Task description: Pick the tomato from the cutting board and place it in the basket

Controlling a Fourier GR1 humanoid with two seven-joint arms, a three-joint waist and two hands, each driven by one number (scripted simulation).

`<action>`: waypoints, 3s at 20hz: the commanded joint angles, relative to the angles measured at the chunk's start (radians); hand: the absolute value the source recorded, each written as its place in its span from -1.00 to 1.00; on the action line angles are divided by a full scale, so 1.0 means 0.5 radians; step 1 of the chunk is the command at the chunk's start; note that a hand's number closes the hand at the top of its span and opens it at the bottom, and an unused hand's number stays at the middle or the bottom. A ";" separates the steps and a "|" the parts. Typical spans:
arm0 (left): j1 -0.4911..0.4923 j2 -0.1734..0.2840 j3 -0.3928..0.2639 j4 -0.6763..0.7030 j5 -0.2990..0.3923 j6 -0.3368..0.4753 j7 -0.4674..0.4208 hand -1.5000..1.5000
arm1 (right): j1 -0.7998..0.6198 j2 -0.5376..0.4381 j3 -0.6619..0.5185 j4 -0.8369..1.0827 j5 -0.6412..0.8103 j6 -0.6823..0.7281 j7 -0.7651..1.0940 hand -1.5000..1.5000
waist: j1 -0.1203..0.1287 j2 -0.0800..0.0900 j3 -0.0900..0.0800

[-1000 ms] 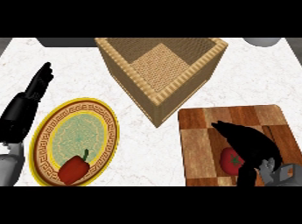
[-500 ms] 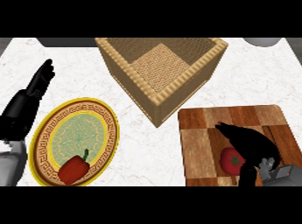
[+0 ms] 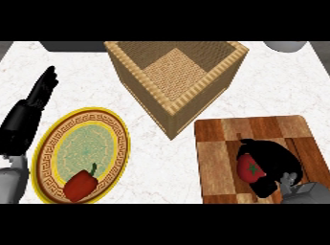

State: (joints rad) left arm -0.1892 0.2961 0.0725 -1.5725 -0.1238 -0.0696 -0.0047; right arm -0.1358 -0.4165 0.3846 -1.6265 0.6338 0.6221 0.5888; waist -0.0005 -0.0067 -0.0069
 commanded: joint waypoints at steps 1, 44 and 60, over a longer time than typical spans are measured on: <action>0.027 0.010 0.034 -0.043 0.032 -0.081 0.011 0.00 | 0.053 -0.018 0.022 0.114 0.138 -0.073 -0.239 1.00 | 0.004 0.013 0.014; -0.084 -0.094 -0.014 0.043 -0.079 -0.044 0.016 0.00 | -1.772 0.661 -0.665 -0.317 0.865 -0.783 1.127 1.00 | 0.042 0.014 0.010; -0.108 -0.054 0.038 0.062 -0.084 -0.074 -0.009 0.00 | -2.528 0.832 -1.038 1.128 0.735 -1.080 1.055 1.00 | 0.057 0.025 0.011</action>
State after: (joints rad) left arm -0.2269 0.2631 0.0845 -1.5488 -0.1599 -0.1079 -0.0100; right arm -1.3544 -0.0108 -0.1314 -1.1991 1.0310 0.1220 1.0461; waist 0.0295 0.0059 -0.0017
